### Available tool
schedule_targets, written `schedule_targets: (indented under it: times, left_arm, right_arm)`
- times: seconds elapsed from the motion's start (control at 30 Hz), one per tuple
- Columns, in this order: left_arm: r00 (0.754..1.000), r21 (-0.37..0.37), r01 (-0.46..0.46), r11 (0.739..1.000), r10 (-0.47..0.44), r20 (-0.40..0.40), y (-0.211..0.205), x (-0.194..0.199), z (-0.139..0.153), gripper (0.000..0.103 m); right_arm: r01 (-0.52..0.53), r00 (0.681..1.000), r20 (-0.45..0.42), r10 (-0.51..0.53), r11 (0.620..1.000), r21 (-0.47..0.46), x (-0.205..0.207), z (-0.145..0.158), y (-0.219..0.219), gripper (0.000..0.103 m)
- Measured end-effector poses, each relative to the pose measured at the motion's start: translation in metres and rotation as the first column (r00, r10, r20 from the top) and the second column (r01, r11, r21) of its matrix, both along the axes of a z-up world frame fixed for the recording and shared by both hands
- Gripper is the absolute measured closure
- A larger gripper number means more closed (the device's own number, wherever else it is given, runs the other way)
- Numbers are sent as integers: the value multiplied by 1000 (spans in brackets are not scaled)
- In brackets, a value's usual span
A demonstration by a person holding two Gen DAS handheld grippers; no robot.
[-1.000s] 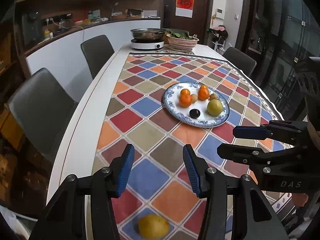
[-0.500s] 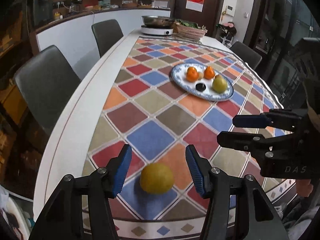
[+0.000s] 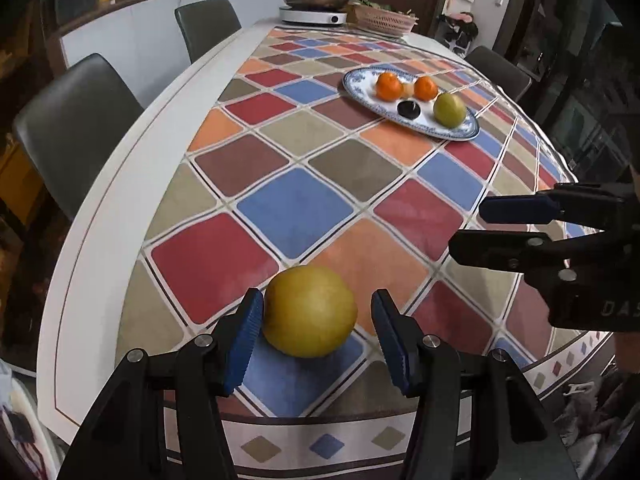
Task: Organize fruits
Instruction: 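Move the left tool toward the last yellow fruit on the table, then grasp the last yellow fruit with the left tool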
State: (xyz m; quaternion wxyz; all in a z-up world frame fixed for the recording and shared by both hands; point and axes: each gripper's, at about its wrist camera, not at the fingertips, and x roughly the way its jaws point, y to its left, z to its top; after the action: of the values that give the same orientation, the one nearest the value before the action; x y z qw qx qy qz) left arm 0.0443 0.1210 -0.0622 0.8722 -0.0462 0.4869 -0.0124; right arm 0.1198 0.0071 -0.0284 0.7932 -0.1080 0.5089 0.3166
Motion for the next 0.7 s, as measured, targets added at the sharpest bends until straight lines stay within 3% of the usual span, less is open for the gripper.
schedule_targets:
  times: [0.23,0.7]
  left_arm:
    - [999,0,0,1000,0,-35,1,5,-16,48]
    - [1000,2,-12,1000,12,-8,3,9,-10,52]
  right_arm:
    - [0,1000,-11,0,1000,-26,1,-9,2,52]
    - [2,999,-40,-3,1000,-23,8,-19,1,52]
